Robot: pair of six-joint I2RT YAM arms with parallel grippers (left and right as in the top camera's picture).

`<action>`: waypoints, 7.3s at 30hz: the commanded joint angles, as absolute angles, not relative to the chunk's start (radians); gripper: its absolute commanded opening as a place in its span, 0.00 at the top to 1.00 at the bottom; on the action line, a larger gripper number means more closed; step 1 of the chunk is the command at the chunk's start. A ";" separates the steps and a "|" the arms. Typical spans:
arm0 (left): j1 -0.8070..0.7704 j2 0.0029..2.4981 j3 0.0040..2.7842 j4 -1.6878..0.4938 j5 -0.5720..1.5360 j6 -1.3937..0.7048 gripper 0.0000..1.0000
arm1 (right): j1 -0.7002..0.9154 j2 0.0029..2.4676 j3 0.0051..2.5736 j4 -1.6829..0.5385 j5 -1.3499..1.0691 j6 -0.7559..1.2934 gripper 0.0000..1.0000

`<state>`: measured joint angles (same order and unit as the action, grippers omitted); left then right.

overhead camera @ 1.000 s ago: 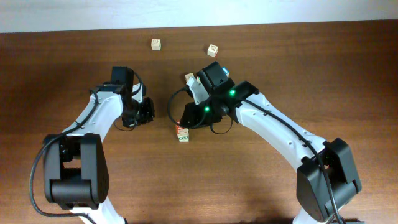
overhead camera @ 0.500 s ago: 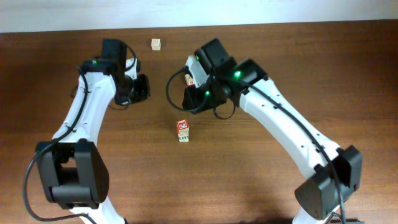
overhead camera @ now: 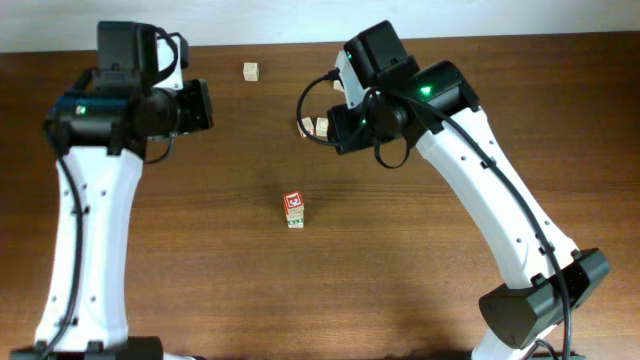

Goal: Rotate 4 blocks

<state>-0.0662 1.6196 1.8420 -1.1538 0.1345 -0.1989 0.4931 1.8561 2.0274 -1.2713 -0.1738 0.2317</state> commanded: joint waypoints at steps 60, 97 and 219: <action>-0.239 1.430 1.852 -1.270 -0.295 -0.404 0.00 | 0.082 0.670 0.846 -0.430 0.161 0.025 0.02; -0.239 1.430 1.852 -1.270 -0.295 -0.404 0.01 | 0.006 0.003 0.006 -0.003 0.044 0.026 0.02; 0.034 0.005 0.008 -0.080 0.023 0.372 0.01 | 0.006 0.006 0.006 -0.080 0.018 0.026 0.02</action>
